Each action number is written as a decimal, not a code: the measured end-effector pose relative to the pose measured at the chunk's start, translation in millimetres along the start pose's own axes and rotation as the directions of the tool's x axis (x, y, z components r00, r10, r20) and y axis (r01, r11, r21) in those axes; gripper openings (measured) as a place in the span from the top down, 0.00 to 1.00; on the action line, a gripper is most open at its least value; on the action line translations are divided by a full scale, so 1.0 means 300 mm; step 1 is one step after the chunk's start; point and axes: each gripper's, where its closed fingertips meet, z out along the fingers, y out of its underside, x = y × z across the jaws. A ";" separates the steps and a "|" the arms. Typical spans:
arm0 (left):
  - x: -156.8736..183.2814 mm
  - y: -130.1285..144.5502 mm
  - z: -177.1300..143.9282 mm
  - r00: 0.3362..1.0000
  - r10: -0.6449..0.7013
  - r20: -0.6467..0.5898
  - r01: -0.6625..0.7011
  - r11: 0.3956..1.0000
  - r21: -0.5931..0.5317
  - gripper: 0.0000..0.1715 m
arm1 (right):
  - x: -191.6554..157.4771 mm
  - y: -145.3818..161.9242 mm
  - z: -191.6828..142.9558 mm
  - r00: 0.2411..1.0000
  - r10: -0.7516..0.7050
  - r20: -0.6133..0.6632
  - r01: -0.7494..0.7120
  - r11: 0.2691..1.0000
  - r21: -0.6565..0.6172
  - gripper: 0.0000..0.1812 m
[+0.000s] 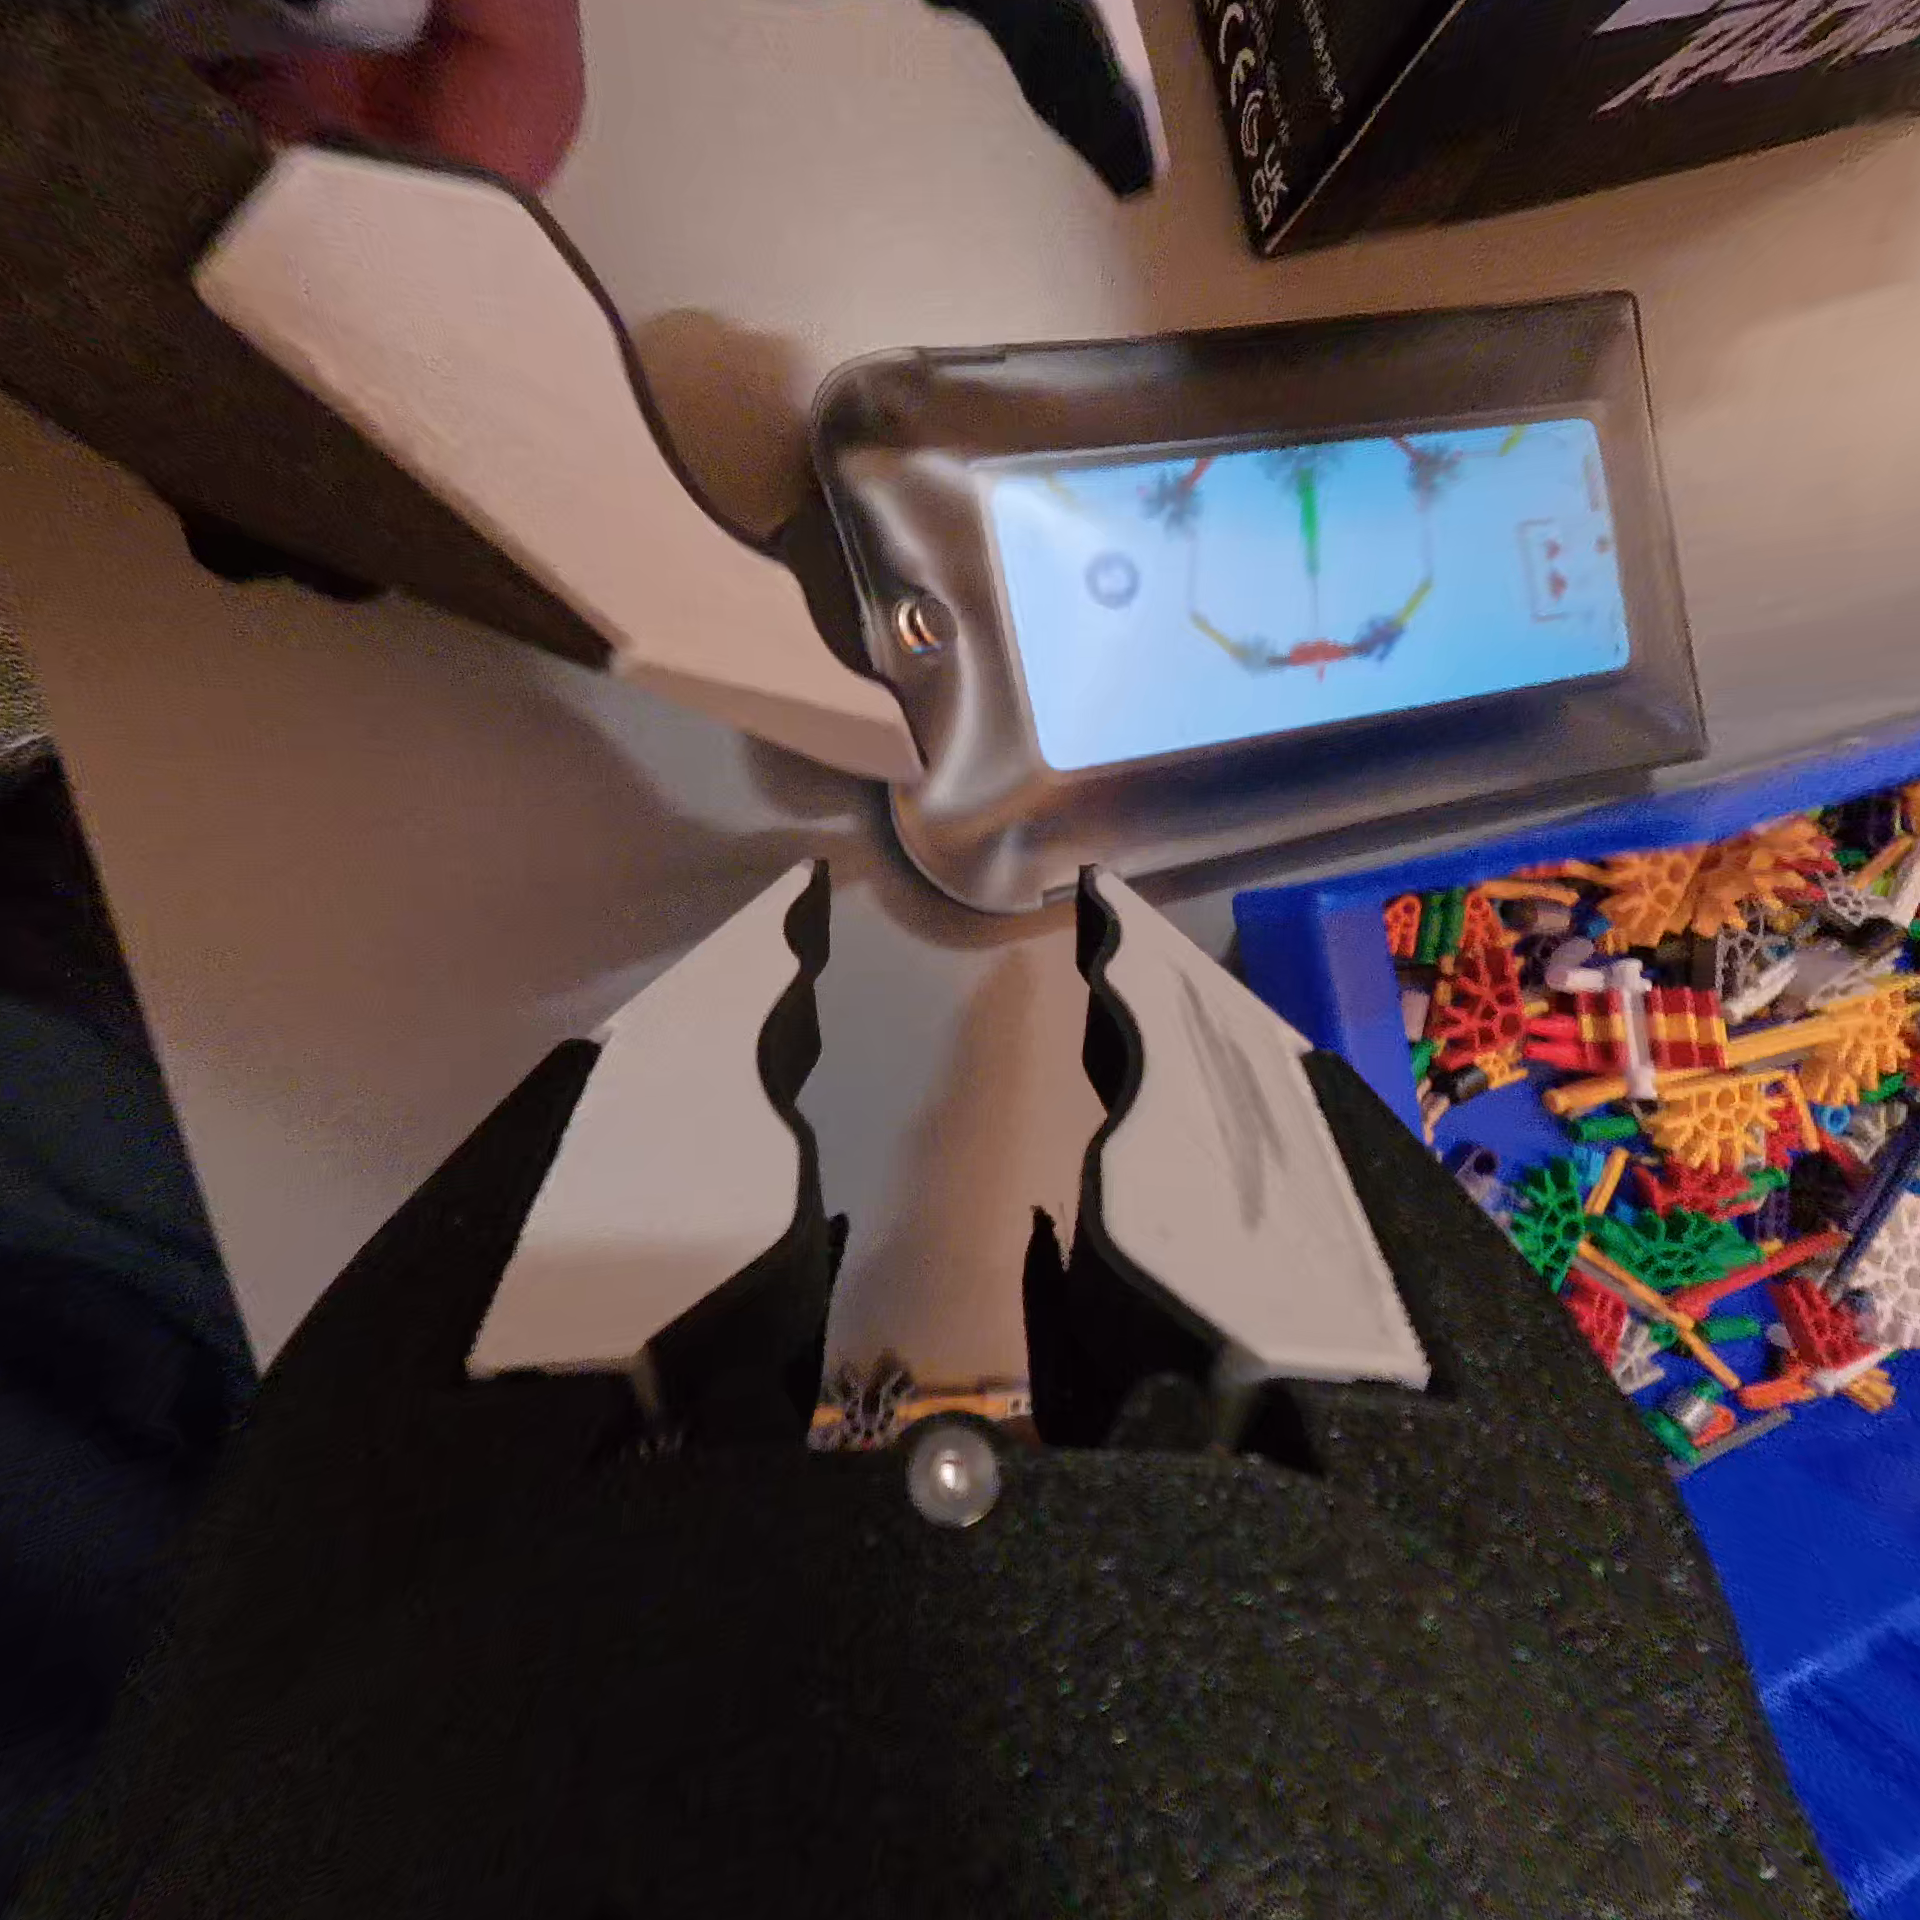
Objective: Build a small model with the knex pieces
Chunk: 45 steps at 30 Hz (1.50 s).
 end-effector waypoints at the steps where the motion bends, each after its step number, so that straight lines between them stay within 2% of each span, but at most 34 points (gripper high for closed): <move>1: 0.010 -0.001 -0.020 1.000 0.023 -0.007 -0.023 1.000 0.003 0.45 | -0.006 0.007 -0.020 1.000 0.003 0.010 -0.003 1.000 0.008 0.74; 3: 0.070 -0.010 -0.063 0.995 0.052 -0.084 -0.049 0.998 0.030 0.48 | -0.022 0.015 -0.065 1.000 -0.005 0.018 0.004 0.999 0.042 0.73; 4: 0.101 -0.008 -0.081 0.989 0.090 -0.115 -0.087 0.996 0.033 0.56 | -0.031 0.023 -0.088 1.000 -0.008 0.018 0.007 0.998 0.056 0.73; 6: 0.163 -0.006 -0.107 0.964 0.222 -0.145 -0.216 0.975 0.059 0.65 | -0.057 0.046 -0.123 0.999 -0.015 0.029 0.012 0.997 0.074 0.73; 8: 0.141 0.001 -0.097 0.929 0.369 -0.032 -0.368 0.929 0.032 0.67 | -0.081 0.071 -0.151 0.999 -0.015 0.033 0.012 0.995 0.095 0.73; 10: 0.127 0.020 -0.072 0.877 0.481 -0.004 -0.481 0.877 -0.008 0.69 | -0.106 0.100 -0.170 0.999 -0.018 0.040 0.013 0.994 0.109 0.73; 12: 0.095 0.038 -0.033 0.860 0.510 0.000 -0.509 0.859 -0.066 0.74 | -0.125 0.125 -0.186 0.999 -0.020 0.038 0.015 0.993 0.119 0.73; 14: 0.091 0.041 0.002 0.853 0.522 -0.026 -0.523 0.850 -0.068 0.76 | -0.144 0.143 -0.203 0.999 -0.013 0.044 0.008 0.991 0.132 0.73; 16: 0.096 0.044 0.036 0.844 0.533 -0.053 -0.536 0.840 -0.084 0.82 | -0.155 0.161 -0.219 0.999 -0.004 0.046 -0.002 0.990 0.143 0.73; 18: 0.077 0.031 0.054 0.818 0.575 -0.031 -0.574 0.812 -0.106 0.84 | -0.156 0.182 -0.232 0.999 0.007 0.041 -0.014 0.989 0.151 0.73; 21: 0.048 0.008 0.090 0.814 0.580 -0.028 -0.579 0.807 -0.118 0.85 | -0.157 0.214 -0.241 0.998 0.033 0.051 -0.040 0.987 0.158 0.73; 31: -0.087 -0.092 0.239 0.792 0.607 0.060 -0.591 0.788 -0.171 0.88 | -0.130 0.279 -0.269 0.995 0.086 0.058 -0.096 0.978 0.183 0.73; 38: -0.165 -0.136 0.303 0.806 0.571 0.156 -0.542 0.818 -0.193 0.87 | -0.096 0.297 -0.311 0.993 0.112 0.034 -0.116 0.970 0.215 0.73; 45: -0.129 -0.143 0.204 0.828 0.528 0.188 -0.504 0.848 -0.162 0.61 | -0.058 0.314 -0.380 0.989 0.145 0.000 -0.140 0.954 0.266 0.73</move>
